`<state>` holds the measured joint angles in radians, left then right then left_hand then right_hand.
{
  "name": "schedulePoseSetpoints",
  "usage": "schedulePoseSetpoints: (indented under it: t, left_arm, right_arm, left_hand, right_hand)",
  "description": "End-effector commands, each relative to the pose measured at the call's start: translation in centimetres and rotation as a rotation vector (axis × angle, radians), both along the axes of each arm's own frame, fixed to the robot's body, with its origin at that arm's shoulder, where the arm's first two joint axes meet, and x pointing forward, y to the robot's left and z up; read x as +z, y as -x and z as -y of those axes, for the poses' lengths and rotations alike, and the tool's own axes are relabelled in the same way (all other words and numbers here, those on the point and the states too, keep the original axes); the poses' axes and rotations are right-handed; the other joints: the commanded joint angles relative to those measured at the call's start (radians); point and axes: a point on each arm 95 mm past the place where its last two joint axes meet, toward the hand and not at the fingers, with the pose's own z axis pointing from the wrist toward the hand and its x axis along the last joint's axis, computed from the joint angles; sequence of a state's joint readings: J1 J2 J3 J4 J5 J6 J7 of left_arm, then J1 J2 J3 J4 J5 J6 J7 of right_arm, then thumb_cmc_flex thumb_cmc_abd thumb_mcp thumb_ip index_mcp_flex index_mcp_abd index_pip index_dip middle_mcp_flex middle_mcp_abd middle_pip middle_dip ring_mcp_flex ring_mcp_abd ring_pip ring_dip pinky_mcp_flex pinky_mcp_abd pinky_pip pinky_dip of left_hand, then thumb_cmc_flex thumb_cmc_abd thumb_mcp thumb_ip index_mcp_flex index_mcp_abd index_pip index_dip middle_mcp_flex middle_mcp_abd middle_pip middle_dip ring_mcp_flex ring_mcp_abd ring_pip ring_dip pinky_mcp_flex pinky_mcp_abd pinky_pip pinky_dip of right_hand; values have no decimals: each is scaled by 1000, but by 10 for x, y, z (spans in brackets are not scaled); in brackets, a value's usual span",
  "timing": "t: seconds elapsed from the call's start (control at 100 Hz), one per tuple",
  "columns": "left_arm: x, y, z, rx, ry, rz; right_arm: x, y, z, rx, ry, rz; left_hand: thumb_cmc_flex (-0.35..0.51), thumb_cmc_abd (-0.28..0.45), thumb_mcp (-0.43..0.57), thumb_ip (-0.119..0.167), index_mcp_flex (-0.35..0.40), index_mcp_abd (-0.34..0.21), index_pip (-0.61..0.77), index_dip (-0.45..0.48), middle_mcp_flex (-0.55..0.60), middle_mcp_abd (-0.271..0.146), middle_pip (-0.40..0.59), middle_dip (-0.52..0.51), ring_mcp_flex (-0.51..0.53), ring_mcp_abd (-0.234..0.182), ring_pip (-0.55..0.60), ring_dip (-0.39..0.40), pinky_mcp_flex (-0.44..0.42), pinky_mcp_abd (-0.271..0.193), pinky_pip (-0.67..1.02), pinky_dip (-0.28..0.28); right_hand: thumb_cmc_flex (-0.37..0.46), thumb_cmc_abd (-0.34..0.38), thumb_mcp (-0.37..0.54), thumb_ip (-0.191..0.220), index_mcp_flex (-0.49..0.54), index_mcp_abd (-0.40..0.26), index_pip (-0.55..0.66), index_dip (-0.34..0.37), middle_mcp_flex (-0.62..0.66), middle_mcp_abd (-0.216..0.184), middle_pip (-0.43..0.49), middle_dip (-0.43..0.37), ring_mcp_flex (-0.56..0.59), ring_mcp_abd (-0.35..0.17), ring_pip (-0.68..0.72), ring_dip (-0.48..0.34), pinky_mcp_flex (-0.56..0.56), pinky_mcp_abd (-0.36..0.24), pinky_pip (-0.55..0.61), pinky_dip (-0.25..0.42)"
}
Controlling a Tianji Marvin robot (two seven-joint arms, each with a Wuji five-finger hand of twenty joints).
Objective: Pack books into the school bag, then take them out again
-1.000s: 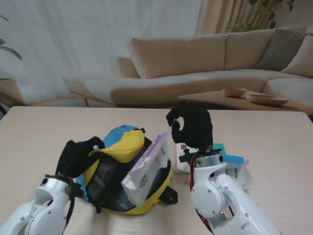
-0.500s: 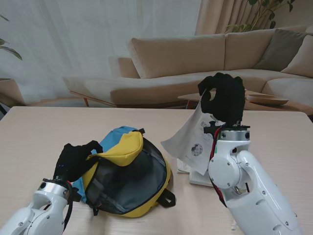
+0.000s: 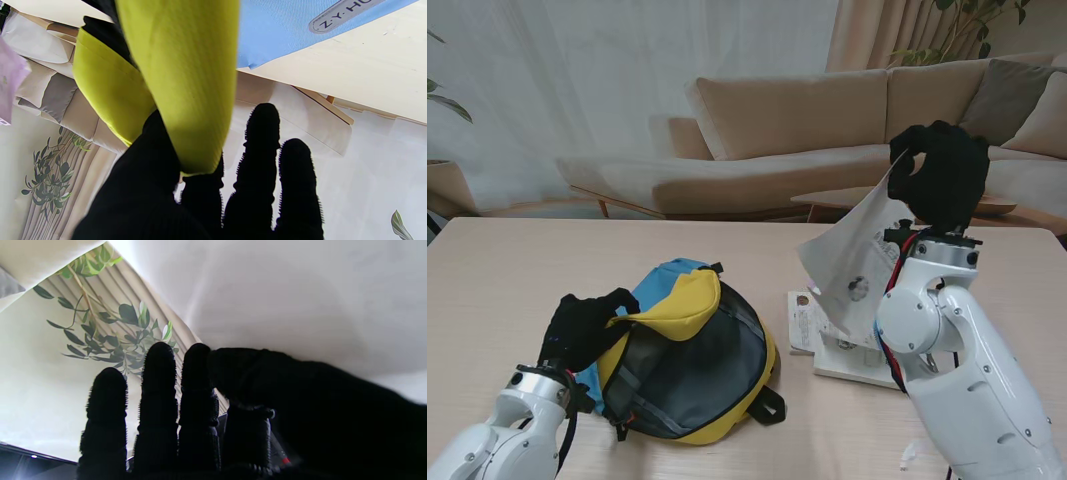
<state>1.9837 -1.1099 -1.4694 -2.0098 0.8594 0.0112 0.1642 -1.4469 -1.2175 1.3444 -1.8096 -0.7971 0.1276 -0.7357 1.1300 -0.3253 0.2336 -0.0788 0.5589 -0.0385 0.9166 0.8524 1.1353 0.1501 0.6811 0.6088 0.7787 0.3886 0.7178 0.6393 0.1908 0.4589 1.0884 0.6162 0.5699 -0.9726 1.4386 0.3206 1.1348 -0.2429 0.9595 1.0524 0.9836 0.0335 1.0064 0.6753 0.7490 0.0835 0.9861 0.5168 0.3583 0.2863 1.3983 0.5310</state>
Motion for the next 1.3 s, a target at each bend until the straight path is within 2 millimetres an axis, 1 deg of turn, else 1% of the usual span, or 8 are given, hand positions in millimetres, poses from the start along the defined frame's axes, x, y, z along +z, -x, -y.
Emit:
schedulePoseSetpoints:
  t: [0.0,0.61,0.63,0.65,1.0,1.08,1.12,1.29]
  left_arm:
    - [0,2,3,-9,4,-15]
    - [-1,-1,4,-32,17,-26]
    - [-1,-2,5,-33,19,-27]
    - [-1,-2,5,-34,20,-28]
    - [-4,-6,9,-40,5,-60]
    - [-4,-7,10,-42,0,-61]
    - [-4,-7,11,-44,-1,-64]
    - [-3,-6,13,-46,-14,-67]
  right_arm:
    - [2,-1,5,-17,3,2]
    - [-62,11,71,-159,83,-243]
    - [-65,9,72,-166,94,-260]
    - [-69,8,72,-173,104,-277]
    - [-136,-4,95,-298,327,-546]
    - [-148,0,105,-311,394,-608]
    - [-152,2,111,-321,421,-634]
    - [-160,12,136,-344,498,-675]
  left_hand:
    - [73,68,-9,16,2,-47,66,51,14,-20,16,16,-13,18,17,-5,-22,22,24,-8]
    - [74,70,-17,18,3,-50,64,55,15,-20,16,17,-14,20,15,-5,-21,23,26,-8]
    - [75,70,-17,18,2,-50,63,55,14,-21,15,17,-15,20,15,-5,-21,23,26,-8]
    - [75,69,-17,18,2,-50,63,55,13,-21,15,17,-14,20,15,-4,-21,23,26,-8]
    - [75,72,-21,19,2,-53,63,56,9,-23,13,17,-18,20,12,-5,-24,23,23,-9]
    - [75,72,-22,19,2,-56,63,57,7,-24,12,17,-18,20,12,-5,-24,22,23,-9]
    - [74,72,-22,19,1,-57,63,58,7,-23,12,17,-19,20,12,-5,-25,22,23,-9]
    - [74,73,-25,19,1,-60,62,60,5,-24,9,16,-22,20,10,-5,-27,21,22,-10]
  right_hand:
    - [-3,0,93,0,66,46,144,78,7,21,4,12,11,3,17,6,-9,2,29,17]
    - [-2,25,76,22,63,49,137,79,2,29,1,20,-7,6,17,11,-10,5,39,24]
    - [-5,41,51,64,62,47,130,87,1,28,0,22,-8,5,15,18,-10,4,39,26]
    - [-6,44,44,75,62,46,129,88,1,28,0,23,-8,5,15,20,-10,5,39,26]
    - [-35,77,28,90,44,14,114,99,-3,18,16,26,-6,-5,13,22,2,6,39,26]
    - [-52,92,28,109,43,1,109,103,-3,11,16,27,-4,-9,10,22,10,0,39,25]
    - [-59,113,-2,164,41,-6,104,112,-4,4,16,28,-2,-15,6,21,12,-1,39,24]
    - [-63,121,-8,180,40,-7,106,109,-2,4,17,29,5,-19,4,20,21,-3,38,22]
